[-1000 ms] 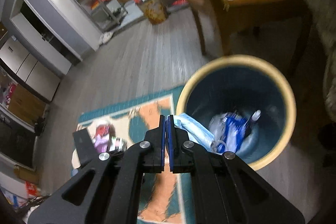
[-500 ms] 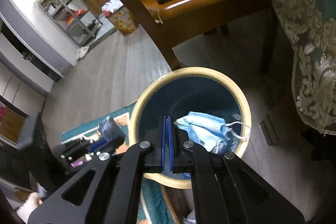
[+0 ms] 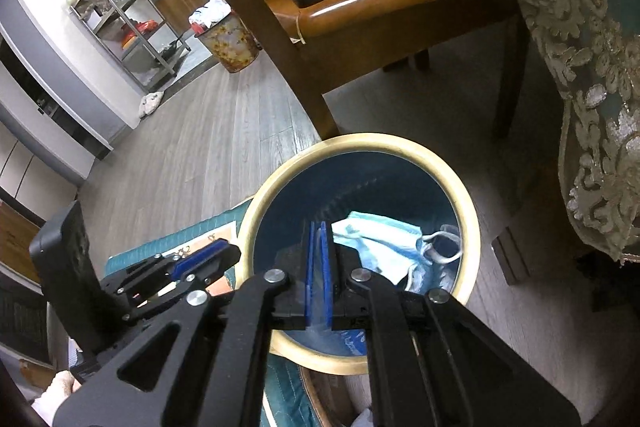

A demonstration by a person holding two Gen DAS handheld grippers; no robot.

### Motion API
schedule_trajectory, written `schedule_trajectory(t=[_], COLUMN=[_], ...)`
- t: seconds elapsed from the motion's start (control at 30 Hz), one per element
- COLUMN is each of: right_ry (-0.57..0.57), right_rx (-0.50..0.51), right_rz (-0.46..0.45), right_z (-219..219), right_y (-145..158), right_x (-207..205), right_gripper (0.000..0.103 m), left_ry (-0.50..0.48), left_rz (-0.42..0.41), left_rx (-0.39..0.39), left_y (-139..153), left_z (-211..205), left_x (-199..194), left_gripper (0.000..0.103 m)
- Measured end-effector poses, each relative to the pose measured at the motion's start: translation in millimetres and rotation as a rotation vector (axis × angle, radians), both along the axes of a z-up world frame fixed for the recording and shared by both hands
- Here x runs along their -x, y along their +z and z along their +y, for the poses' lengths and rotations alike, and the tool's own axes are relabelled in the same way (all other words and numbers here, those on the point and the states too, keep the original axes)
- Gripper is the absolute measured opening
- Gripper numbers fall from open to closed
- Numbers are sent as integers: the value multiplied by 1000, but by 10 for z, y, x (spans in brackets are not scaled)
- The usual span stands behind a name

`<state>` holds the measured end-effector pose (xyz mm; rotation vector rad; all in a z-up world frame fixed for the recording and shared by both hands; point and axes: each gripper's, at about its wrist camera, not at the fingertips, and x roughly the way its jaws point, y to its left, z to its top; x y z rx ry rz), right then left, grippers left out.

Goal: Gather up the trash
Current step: 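Release the mask into the bin while left gripper drops a foil packet inside, then withdraw both open grippers from above the teal bin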

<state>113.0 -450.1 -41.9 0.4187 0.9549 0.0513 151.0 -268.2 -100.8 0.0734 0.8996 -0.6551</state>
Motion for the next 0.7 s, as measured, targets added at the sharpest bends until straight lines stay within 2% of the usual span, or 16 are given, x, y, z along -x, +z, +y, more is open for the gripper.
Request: schedule_trajectory(t=[0.1, 0.27, 0.33, 0.43, 0.47, 0.5, 0.53, 0.57, 0.63, 0.7], right_ry=[-22, -26, -33, -41, -41, -37, -34, -31, -30, -34], right_rx=[-13, -21, -41, -56, -56, -58, -58, -55, -53, -51], right_rz=[-6, -12, -11, -21, -28, -36, -42, -50, -65, -80], right_z=[-25, -16, -19, 11, 32, 52, 76, 104, 138, 173], right_y=[12, 44, 54, 108, 139, 168, 199, 233, 290, 354], right_x=[10, 27, 34, 45, 53, 62, 73, 85, 103, 124], right_gripper=[34, 48, 48, 61, 67, 71, 75, 83, 88, 94], left_ry=[12, 12, 24, 45, 52, 67, 88, 101, 120, 144], left_rz=[3, -7, -1, -5, -9, -17, -34, -49, -62, -82], left_rx=[1, -45, -51, -56, -60, -64, -60, -51, -40, -63], left_y=[7, -6, -2, 49, 66, 100, 147, 187, 284, 372], left_z=[37, 106, 156, 247, 268, 307, 359, 405, 511, 590], left_x=[35, 104, 115, 141, 150, 167, 194, 218, 270, 315], left_gripper=[26, 35, 36, 37, 45, 67, 76, 83, 84, 87])
